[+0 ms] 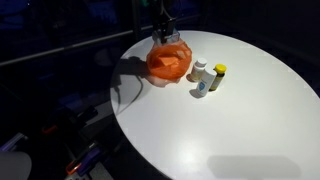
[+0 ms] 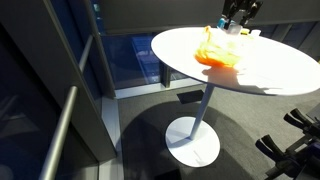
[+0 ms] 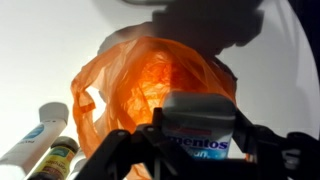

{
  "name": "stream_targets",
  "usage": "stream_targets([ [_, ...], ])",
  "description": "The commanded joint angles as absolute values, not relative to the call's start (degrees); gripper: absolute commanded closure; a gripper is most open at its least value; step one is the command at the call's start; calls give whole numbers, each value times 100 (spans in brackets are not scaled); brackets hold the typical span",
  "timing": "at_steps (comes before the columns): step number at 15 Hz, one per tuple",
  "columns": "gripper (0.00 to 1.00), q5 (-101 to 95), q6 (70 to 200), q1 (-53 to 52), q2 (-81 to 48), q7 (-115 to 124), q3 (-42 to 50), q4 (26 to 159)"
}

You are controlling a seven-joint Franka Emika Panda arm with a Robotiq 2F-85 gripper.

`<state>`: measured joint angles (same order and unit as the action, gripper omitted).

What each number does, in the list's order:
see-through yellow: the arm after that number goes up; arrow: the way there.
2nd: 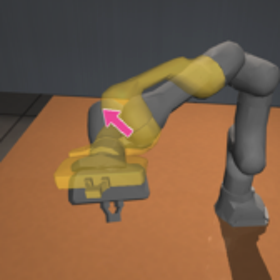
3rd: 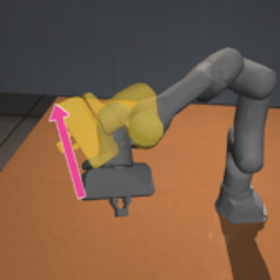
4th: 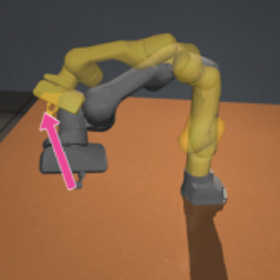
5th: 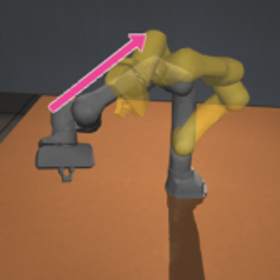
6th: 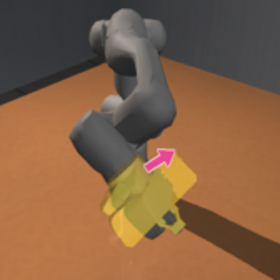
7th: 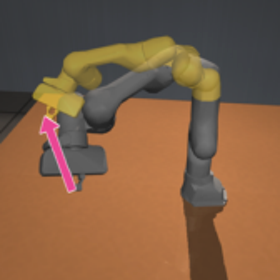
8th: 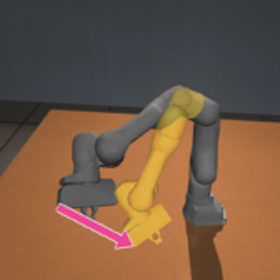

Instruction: Pick up the mentos container from the orange plastic bag and put it on the table

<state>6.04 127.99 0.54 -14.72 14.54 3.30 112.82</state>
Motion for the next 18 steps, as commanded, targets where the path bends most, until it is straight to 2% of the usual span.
stream_targets([
  [1,58,446,12588,141,-1072,1696,496,11522],
  [9,58,353,12507,566,-648,1790,901,12233],
  [18,58,382,12754,936,-1032,1694,1187,12574],
])
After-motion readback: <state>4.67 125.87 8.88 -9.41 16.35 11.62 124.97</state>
